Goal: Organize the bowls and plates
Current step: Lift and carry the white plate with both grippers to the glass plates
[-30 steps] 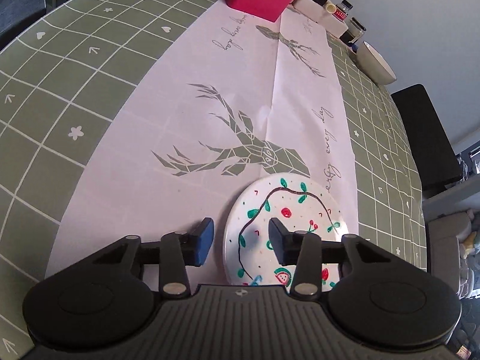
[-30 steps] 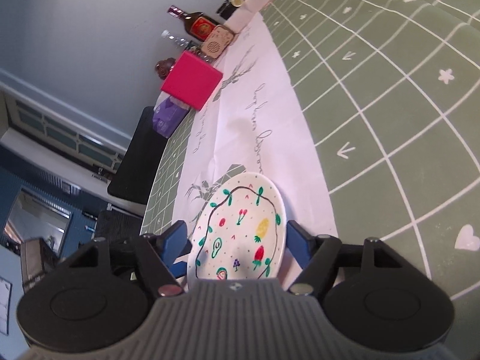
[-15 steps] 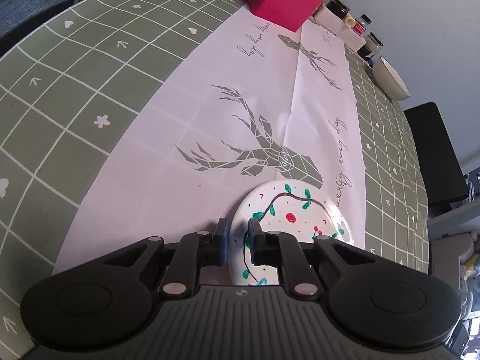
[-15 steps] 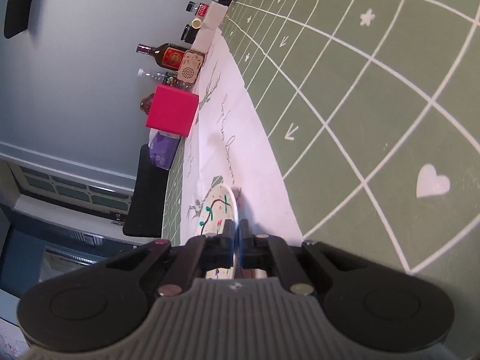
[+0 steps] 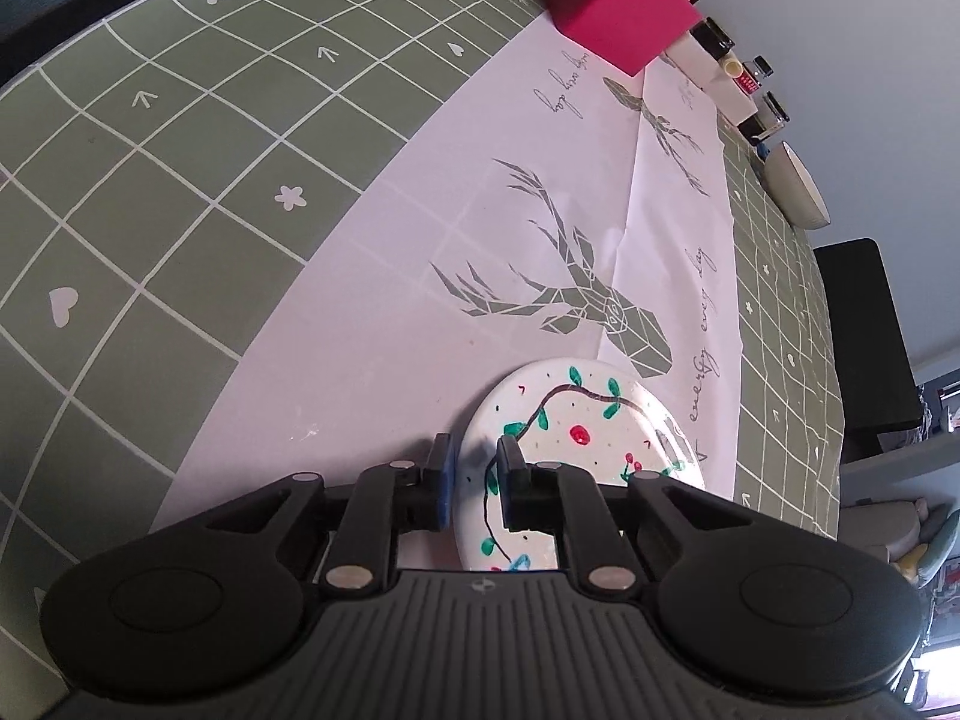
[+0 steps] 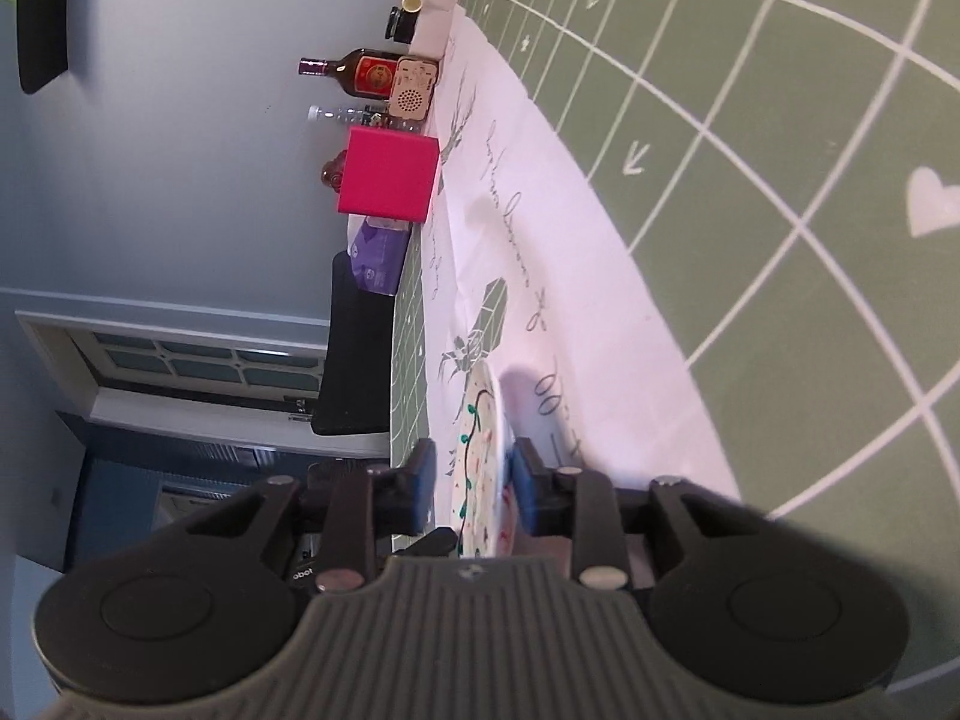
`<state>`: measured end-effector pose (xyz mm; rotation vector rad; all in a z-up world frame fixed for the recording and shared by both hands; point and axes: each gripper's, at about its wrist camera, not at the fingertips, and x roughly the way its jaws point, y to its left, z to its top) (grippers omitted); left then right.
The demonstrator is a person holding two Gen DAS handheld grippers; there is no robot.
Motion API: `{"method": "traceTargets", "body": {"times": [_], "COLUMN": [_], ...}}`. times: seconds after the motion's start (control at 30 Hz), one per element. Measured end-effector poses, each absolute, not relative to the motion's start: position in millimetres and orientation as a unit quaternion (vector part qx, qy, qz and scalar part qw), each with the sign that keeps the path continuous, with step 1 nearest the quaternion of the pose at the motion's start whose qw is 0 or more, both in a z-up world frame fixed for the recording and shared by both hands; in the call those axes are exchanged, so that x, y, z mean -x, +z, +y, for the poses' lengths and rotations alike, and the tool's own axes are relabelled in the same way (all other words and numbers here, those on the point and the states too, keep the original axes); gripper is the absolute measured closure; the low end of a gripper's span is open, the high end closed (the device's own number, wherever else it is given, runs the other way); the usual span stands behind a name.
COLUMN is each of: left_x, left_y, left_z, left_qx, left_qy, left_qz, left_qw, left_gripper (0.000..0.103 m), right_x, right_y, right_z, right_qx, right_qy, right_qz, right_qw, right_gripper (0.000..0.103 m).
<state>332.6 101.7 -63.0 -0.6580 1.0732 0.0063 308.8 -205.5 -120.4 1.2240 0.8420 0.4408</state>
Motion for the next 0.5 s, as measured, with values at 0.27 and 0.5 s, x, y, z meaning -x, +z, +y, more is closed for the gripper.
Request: {"method": "traceTargets", "body": {"times": [0.27,0.5], "left_x": [-312.2,-284.6], "left_y": [-56.2,-34.7], "left_z": [110.6,116.8], "left_qx": [0.329,0.353], "left_qy": [0.007,-0.026], "left_qz": [0.483,0.471], "left_qw": [0.811,0.808], "left_gripper": [0.088,0.089], "right_x": [-294.6,-280.8], "right_y": [-115.1,-100.3], "right_z": [-197.8,-206.1], "right_qx": [-0.524,-0.541], "right_qy": [0.203,0.205], "right_qz": [0.370,0.370], "right_qw": [0.740,0.727], "right_gripper": [0.096,0.097]}}
